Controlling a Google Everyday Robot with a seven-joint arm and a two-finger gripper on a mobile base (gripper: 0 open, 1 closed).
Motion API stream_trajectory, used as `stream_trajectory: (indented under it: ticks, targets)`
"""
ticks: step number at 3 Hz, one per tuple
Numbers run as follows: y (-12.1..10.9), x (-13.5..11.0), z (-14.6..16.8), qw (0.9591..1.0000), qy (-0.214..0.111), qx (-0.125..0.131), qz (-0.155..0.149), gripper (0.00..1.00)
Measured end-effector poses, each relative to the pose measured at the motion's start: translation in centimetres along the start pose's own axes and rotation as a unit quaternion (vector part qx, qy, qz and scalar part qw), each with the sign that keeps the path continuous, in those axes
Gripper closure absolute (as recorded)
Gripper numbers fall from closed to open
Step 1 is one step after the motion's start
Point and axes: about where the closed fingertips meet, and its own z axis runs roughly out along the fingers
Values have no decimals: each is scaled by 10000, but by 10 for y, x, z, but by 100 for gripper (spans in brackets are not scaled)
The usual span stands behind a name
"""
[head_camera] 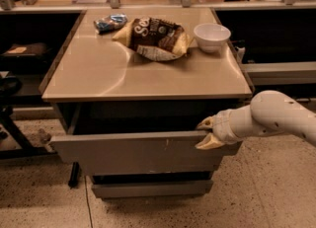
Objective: Open top drawer
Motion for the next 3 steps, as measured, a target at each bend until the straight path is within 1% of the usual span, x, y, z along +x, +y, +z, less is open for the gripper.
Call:
stream_trajectory:
  ticks: [1,2,3]
  targets:
    - [1,0,0,10000,-1,-1,0,58]
    - [2,-2,2,9999,-47,-88,-13,34]
    - [37,8,-3,9987,-307,-406,37,11]
